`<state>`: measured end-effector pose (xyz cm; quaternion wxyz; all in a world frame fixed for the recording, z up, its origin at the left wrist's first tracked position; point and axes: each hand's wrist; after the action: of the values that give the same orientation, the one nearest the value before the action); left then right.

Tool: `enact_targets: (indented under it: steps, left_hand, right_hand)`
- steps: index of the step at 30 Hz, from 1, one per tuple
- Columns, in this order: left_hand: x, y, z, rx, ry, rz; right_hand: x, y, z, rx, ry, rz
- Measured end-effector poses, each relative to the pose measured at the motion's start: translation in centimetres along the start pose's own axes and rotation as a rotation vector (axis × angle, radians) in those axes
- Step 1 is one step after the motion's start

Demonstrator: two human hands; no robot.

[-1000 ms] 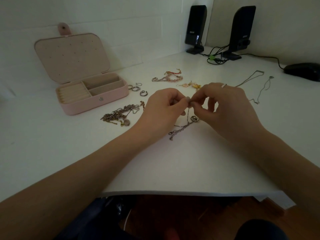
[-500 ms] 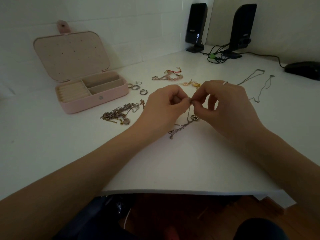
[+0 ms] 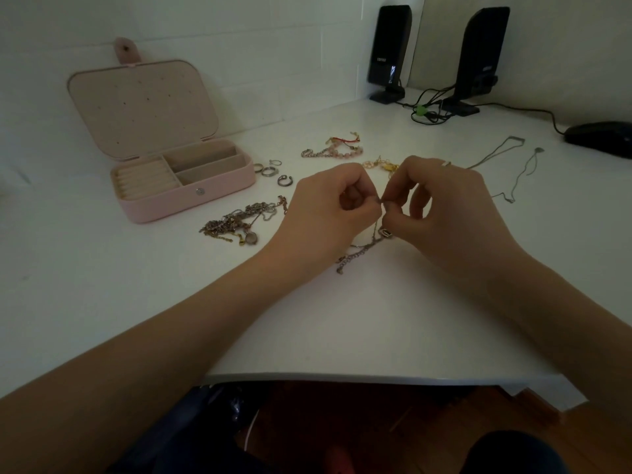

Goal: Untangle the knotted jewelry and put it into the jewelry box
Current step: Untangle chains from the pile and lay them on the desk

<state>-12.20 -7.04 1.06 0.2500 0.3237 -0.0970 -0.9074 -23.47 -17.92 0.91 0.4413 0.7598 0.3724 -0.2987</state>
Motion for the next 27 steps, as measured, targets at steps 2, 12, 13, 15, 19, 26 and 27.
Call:
enact_targets:
  steps: [2, 12, 13, 15, 19, 26, 27]
  left_hand:
    - [-0.04, 0.04, -0.04, -0.005, 0.0, 0.013]
    - [0.07, 0.12, -0.16, -0.063, -0.007, 0.001]
    - [0.09, 0.11, -0.17, -0.064, -0.003, -0.001]
    - [0.18, 0.08, -0.13, -0.06, -0.001, -0.001]
    - [0.19, 0.02, 0.03, -0.052, -0.002, -0.004]
    - [0.15, -0.09, -0.15, -0.004, 0.069, 0.017]
    - [0.14, -0.11, -0.21, 0.008, 0.091, 0.019]
  right_hand:
    - [-0.08, -0.02, -0.01, 0.032, 0.058, 0.007]
    - [-0.27, -0.03, -0.01, 0.06, 0.061, -0.002]
    - [-0.25, -0.03, -0.03, 0.057, 0.056, -0.008]
    - [-0.21, -0.01, -0.08, 0.051, 0.046, -0.014]
    - [-0.19, 0.06, 0.05, 0.048, 0.08, -0.001]
    - [-0.17, -0.05, -0.01, 0.039, 0.046, -0.008]
    - [-0.15, -0.07, 0.03, 0.028, 0.019, -0.012]
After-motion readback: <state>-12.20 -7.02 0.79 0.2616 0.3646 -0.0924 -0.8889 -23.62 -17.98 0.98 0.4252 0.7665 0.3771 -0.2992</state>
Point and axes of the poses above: each hand's wrist, its own y-axis towards the middle knuckle, its own x-axis out of the palm, z = x × y, and after that the axes turned 10 degrees about -z, right-handed
